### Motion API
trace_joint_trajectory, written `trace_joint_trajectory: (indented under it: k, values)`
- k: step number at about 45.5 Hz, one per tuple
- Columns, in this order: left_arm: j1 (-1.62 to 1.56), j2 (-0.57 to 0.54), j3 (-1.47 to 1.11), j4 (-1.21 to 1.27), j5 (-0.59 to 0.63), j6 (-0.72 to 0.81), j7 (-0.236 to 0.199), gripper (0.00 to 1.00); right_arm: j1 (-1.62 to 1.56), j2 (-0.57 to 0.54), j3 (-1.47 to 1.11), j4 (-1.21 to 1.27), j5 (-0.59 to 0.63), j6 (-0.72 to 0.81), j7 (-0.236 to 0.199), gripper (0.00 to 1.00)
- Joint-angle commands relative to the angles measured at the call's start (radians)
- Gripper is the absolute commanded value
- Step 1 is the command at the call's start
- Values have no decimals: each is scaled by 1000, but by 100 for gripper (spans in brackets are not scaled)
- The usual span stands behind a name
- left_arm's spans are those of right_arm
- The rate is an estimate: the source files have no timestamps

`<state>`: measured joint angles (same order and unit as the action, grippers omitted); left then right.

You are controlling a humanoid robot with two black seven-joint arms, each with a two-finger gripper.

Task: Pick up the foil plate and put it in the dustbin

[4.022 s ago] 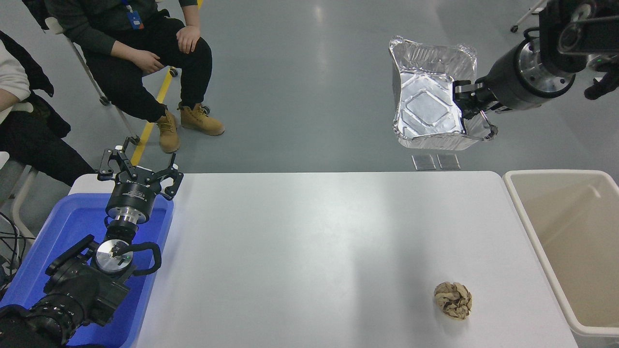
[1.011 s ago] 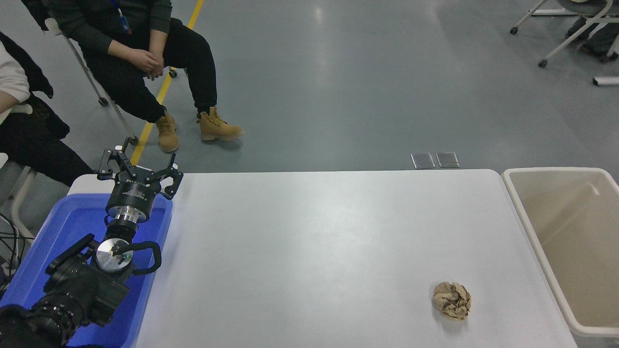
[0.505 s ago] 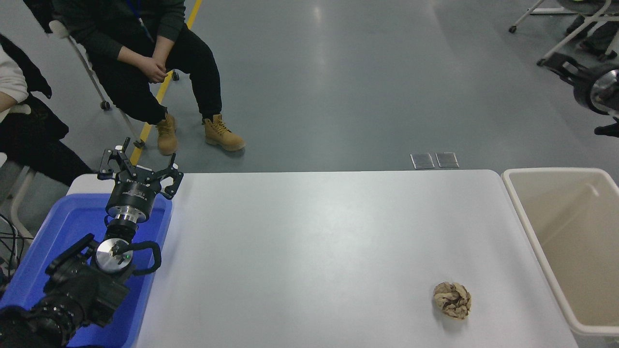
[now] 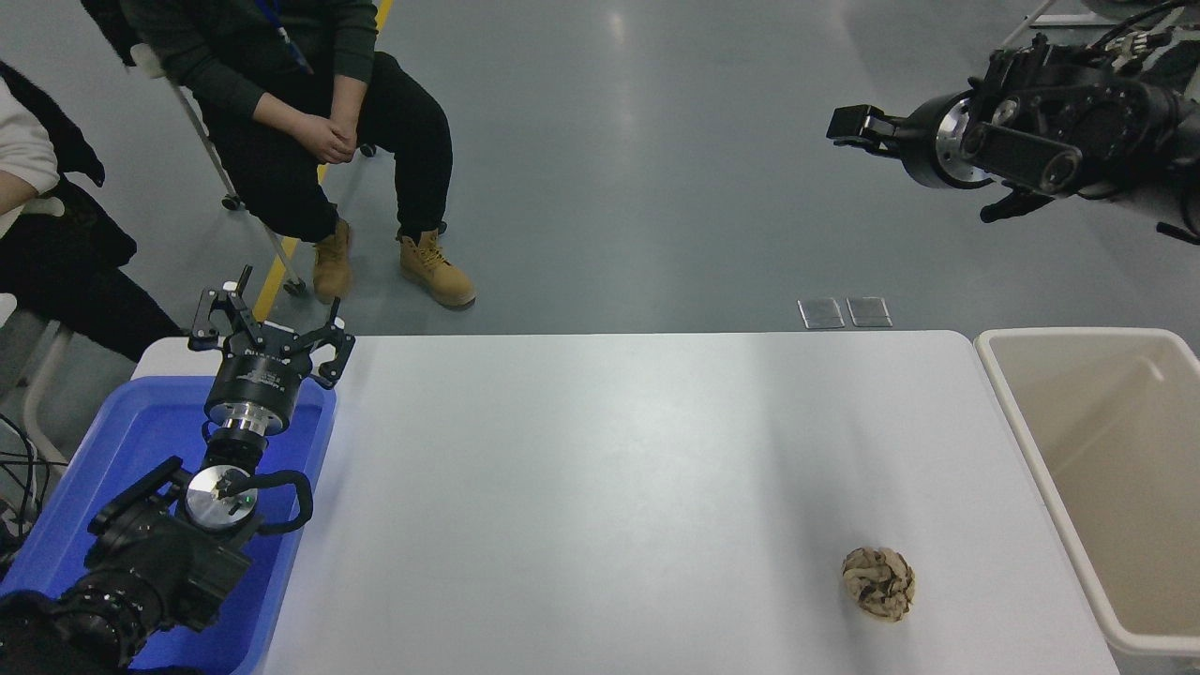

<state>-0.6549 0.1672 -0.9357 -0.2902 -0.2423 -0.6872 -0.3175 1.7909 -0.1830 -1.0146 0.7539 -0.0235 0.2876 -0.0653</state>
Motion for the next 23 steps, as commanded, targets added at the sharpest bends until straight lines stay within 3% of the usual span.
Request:
trace_joint_trajectory:
  k: [1, 23]
  values:
    - [0, 2, 0, 0, 0, 0, 0, 99, 113, 39, -77, 152, -1, 179, -7, 100]
    - [0, 0, 0, 0, 0, 0, 0, 99, 329, -29, -176, 536, -12, 421, -7, 100]
